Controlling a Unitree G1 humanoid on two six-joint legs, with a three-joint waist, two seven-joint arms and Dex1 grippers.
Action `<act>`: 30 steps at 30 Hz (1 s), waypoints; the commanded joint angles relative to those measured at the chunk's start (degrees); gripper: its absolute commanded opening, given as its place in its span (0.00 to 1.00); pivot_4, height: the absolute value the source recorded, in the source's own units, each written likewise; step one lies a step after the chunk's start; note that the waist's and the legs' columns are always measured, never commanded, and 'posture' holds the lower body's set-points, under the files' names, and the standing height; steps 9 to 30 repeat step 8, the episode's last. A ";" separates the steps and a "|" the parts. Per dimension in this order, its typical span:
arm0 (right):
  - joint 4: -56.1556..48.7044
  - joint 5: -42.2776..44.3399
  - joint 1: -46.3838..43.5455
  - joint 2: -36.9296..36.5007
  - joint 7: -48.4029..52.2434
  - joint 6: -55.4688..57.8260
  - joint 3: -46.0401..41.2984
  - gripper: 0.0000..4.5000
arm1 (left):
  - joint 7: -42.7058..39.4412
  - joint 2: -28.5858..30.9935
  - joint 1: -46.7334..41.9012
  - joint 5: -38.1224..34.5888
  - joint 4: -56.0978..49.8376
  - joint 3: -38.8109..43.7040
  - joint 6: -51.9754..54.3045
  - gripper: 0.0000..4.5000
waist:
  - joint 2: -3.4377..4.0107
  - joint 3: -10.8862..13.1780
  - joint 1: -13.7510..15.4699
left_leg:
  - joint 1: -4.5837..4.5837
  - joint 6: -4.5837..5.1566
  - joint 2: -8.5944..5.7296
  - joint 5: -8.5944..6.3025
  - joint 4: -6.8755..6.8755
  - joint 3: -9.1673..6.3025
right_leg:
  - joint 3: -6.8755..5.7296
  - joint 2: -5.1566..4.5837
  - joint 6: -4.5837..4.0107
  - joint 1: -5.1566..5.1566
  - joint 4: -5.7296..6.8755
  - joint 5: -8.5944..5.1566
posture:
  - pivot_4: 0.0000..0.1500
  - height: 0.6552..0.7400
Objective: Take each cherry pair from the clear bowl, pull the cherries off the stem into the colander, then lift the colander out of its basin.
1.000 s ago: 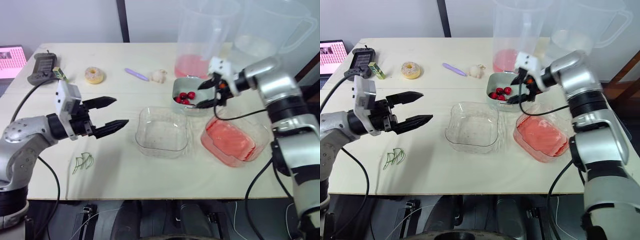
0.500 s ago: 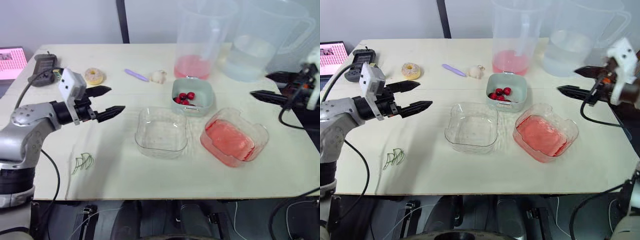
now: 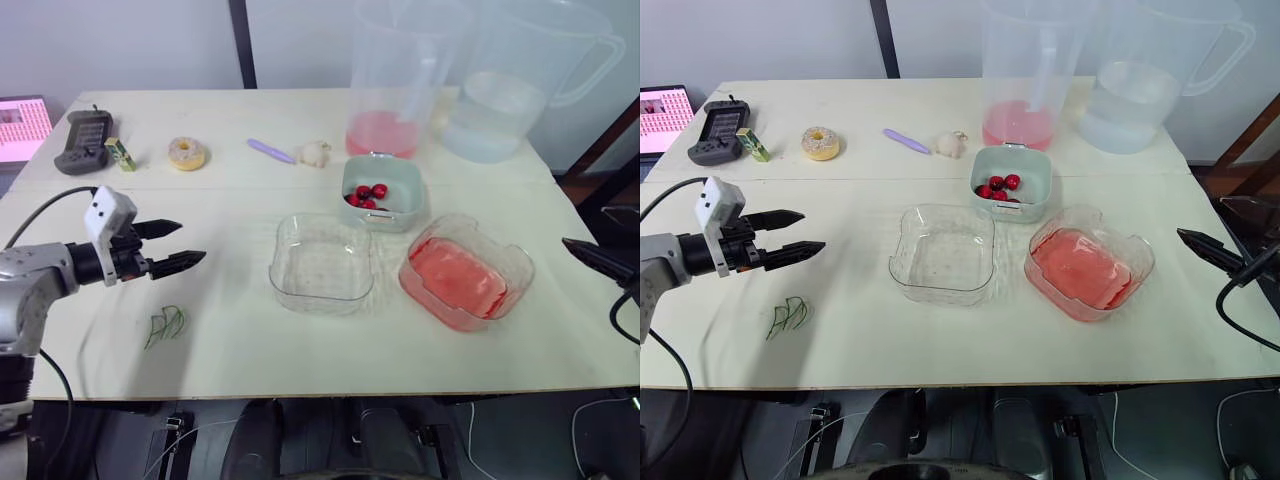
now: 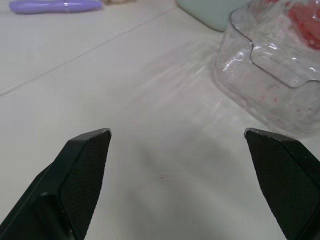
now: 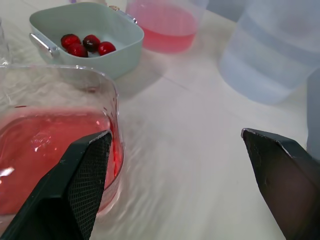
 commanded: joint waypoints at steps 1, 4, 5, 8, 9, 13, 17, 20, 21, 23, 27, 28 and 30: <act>-2.66 1.60 -1.55 -0.44 -2.64 -0.40 1.27 0.99 | 0.79 0.45 -0.77 -0.84 -1.46 3.16 -0.49 1.00 | 0.00 0.00 0.04 | 0.00 0.00 0.00 0.00 -0.01 0.01 | 0.00 -0.01 0.00 0.00 -0.01 0.00 | 1.00 1.00; -2.11 2.10 -3.12 -1.05 -3.68 -0.47 3.41 0.99 | 2.19 -0.22 0.52 -1.48 -3.57 4.65 0.24 1.00 | 0.00 0.00 0.08 | -0.01 0.00 0.00 0.00 -0.02 0.01 | 0.00 -0.01 0.00 0.00 -0.01 0.00 | 1.00 1.00; -2.27 2.33 -3.61 -1.14 -3.94 -0.14 4.07 0.99 | 2.17 -0.17 1.04 -1.92 -4.06 5.20 0.54 1.00 | 0.00 0.00 0.08 | -0.01 0.00 0.00 0.00 -0.01 0.01 | 0.00 -0.01 0.00 0.00 -0.01 0.00 | 1.00 1.00; -2.04 2.77 -5.13 -1.58 -4.56 0.03 5.79 0.99 | 1.75 0.22 2.08 -4.05 -5.54 6.59 2.99 1.00 | 0.01 0.00 0.03 | -0.01 0.00 0.00 0.00 -0.02 0.01 | 0.00 -0.01 0.00 0.00 -0.01 0.00 | 1.00 1.00; -2.04 2.77 -5.13 -1.58 -4.56 0.03 5.79 0.99 | 1.75 0.22 2.08 -4.05 -5.54 6.59 2.99 1.00 | 0.01 0.00 0.03 | -0.01 0.00 0.00 0.00 -0.02 0.01 | 0.00 -0.01 0.00 0.00 -0.01 0.00 | 1.00 1.00; -2.04 2.77 -5.13 -1.58 -4.56 0.03 5.79 0.99 | 1.75 0.22 2.08 -4.05 -5.54 6.59 2.99 1.00 | 0.01 0.00 0.03 | -0.01 0.00 0.00 0.00 -0.02 0.01 | 0.00 -0.01 0.00 0.00 -0.01 0.00 | 1.00 1.00; -2.04 2.77 -5.13 -1.58 -4.56 0.03 5.79 0.99 | 1.75 0.22 2.08 -4.05 -5.54 6.59 2.99 1.00 | 0.01 0.00 0.03 | -0.01 0.00 0.00 0.00 -0.02 0.01 | 0.00 -0.01 0.00 0.00 -0.01 0.00 | 1.00 1.00; -2.04 2.77 -5.13 -1.58 -4.56 0.03 5.79 0.99 | 1.75 0.22 2.08 -4.05 -5.54 6.59 2.99 1.00 | 0.01 0.00 0.03 | -0.01 0.00 0.00 0.00 -0.02 0.01 | 0.00 -0.01 0.00 0.00 -0.01 0.00 | 1.00 1.00; -2.04 2.77 -5.13 -1.58 -4.56 0.03 5.79 0.99 | 1.75 0.22 2.08 -4.05 -5.54 6.59 2.99 1.00 | 0.01 0.00 0.03 | -0.01 0.00 0.00 0.00 -0.02 0.01 | 0.00 -0.01 0.00 0.00 -0.01 0.00 | 1.00 1.00; -2.04 2.77 -5.13 -1.58 -4.56 0.03 5.79 0.99 | 1.75 0.22 2.08 -4.05 -5.54 6.59 2.99 1.00 | 0.01 0.00 0.03 | -0.01 0.00 0.00 0.00 -0.02 0.01 | 0.00 -0.01 0.00 0.00 -0.01 0.00 | 1.00 1.00; -2.04 2.77 -5.13 -1.58 -4.56 0.03 5.79 0.99 | 1.75 0.22 2.08 -4.05 -5.54 6.59 2.99 1.00 | 0.01 0.00 0.03 | -0.01 0.00 0.00 0.00 -0.02 0.01 | 0.00 -0.01 0.00 0.00 -0.01 0.00 | 1.00 1.00; -2.04 2.77 -5.13 -1.58 -4.56 0.03 5.79 0.99 | 1.75 0.22 2.08 -4.05 -5.54 6.59 2.99 1.00 | 0.01 0.00 0.03 | -0.01 0.00 0.00 0.00 -0.02 0.01 | 0.00 -0.01 0.00 0.00 -0.01 0.00 | 1.00 1.00; -2.04 2.77 -5.13 -1.58 -4.56 0.03 5.79 0.99 | 1.75 0.22 2.08 -4.05 -5.54 6.59 2.99 1.00 | 0.01 0.00 0.03 | -0.01 0.00 0.00 0.00 -0.02 0.01 | 0.00 -0.01 0.00 0.00 -0.01 0.00 | 1.00 1.00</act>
